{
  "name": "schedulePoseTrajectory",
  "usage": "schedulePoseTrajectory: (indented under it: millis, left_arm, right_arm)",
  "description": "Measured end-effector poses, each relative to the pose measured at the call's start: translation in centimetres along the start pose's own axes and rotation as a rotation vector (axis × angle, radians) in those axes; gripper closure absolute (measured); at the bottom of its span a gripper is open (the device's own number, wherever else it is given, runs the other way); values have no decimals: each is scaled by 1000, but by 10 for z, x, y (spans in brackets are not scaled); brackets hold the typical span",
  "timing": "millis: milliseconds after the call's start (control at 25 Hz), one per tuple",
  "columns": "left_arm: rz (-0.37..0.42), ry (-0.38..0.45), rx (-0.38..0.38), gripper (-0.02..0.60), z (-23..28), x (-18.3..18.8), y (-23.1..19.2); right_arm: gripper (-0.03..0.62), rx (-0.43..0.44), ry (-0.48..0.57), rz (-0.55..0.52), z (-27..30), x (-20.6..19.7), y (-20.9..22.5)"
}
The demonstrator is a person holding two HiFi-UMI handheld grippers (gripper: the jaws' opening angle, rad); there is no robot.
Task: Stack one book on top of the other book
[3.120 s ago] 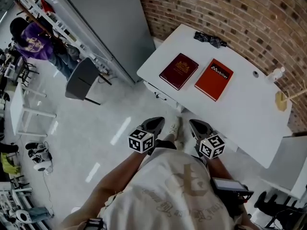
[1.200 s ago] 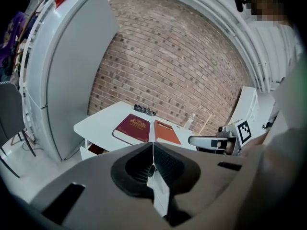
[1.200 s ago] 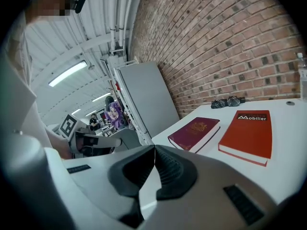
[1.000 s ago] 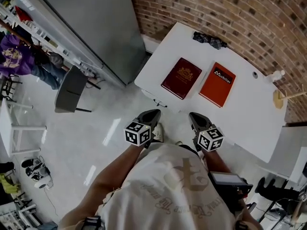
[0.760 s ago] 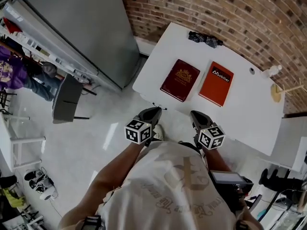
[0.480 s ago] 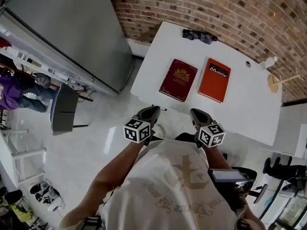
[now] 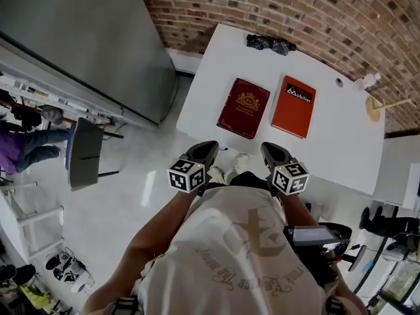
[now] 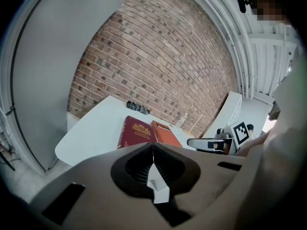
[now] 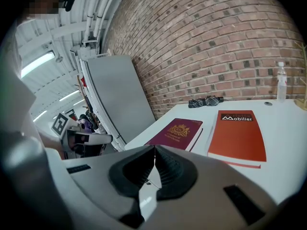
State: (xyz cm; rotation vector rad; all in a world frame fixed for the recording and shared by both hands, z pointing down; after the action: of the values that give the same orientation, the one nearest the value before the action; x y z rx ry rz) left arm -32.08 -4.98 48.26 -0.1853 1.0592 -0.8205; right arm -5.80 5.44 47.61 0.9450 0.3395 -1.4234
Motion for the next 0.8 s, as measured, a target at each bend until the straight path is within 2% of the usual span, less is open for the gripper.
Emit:
schedulePoseTrajectory:
  millis: [400,800]
  left_arm:
    - [18,-21,62,560,18,36,-15]
    - [174,-139,54,560,75,83,-1]
  right_arm:
    - [571,60,10,5,36,33,29]
    - [571,89,33,81,50,48,76]
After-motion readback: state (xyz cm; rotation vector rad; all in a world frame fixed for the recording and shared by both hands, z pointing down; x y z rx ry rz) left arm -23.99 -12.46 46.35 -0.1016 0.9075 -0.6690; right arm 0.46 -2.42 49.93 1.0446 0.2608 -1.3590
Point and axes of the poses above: the fingertips, and each gripper's own axes: z forward along the fingers, y to its right, x out of its top, the point moved 10 cm from there along -z, backward along the fingers, and after that the axes turned 8 degrees about -y, right-handed, at the moved point
